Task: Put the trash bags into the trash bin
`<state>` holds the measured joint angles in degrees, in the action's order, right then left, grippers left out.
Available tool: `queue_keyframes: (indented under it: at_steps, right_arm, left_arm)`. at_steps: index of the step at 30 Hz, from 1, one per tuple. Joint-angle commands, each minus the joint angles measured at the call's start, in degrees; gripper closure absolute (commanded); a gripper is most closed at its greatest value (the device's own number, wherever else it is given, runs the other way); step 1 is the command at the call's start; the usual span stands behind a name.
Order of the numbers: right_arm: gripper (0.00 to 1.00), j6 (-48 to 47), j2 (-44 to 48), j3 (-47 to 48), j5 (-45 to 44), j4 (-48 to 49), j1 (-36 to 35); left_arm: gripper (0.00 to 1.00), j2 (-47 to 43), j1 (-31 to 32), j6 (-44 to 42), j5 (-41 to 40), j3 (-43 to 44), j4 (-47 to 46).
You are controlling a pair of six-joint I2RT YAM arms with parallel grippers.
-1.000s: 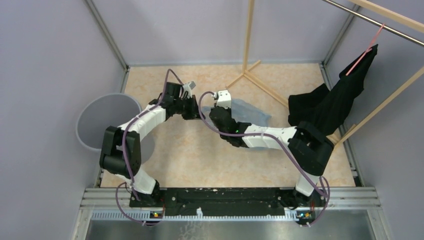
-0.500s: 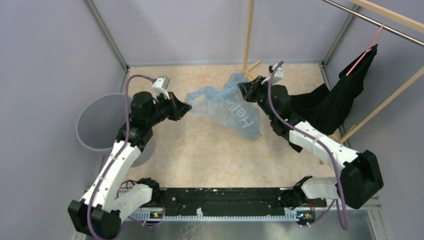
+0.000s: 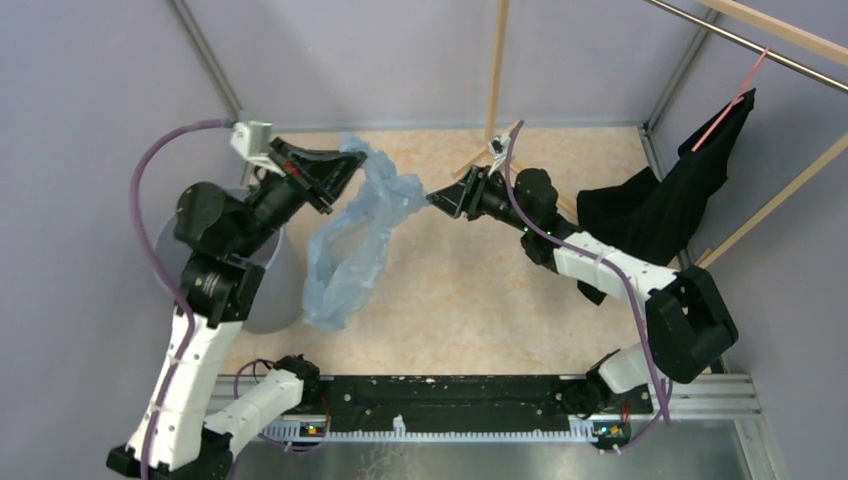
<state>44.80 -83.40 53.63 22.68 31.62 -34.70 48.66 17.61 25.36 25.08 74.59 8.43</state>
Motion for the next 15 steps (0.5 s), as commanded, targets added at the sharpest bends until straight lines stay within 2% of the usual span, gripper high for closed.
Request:
queue_keyframes:
  at_steps: [1, 3, 6, 10, 13, 15]
  right_arm:
    - [0.42, -13.88, 4.51, -0.18, -10.34, -18.72, -0.19]
    - [0.35, -17.81, 7.47, -2.05, -17.46, -24.64, -0.09]
    - [0.28, -21.24, 12.3, -5.64, -28.16, -31.96, 0.49]
    - [0.26, -21.12, 18.48, -8.5, -34.21, -43.04, 4.38]
    - [0.26, -22.53, 26.21, -12.04, -36.99, -45.86, 4.81]
    - [0.26, -22.65, 30.98, -13.77, -37.09, -46.55, 4.84]
  left_arm:
    - [1.0, 9.47, 12.23, -3.89, -4.06, -2.28, -0.2]
    - [1.0, 13.47, 23.26, -8.31, -14.84, -3.36, 0.63]
    - [1.0, 19.44, 32.4, -9.17, -25.38, -5.5, -0.76]
    - [1.0, 25.64, 36.08, -6.38, -26.01, -12.52, -7.21]
    - [1.0, 29.1, 37.11, -3.71, -25.44, -16.62, -11.05]
    - [1.0, 30.76, 37.22, -2.71, -21.41, -18.36, -13.53]
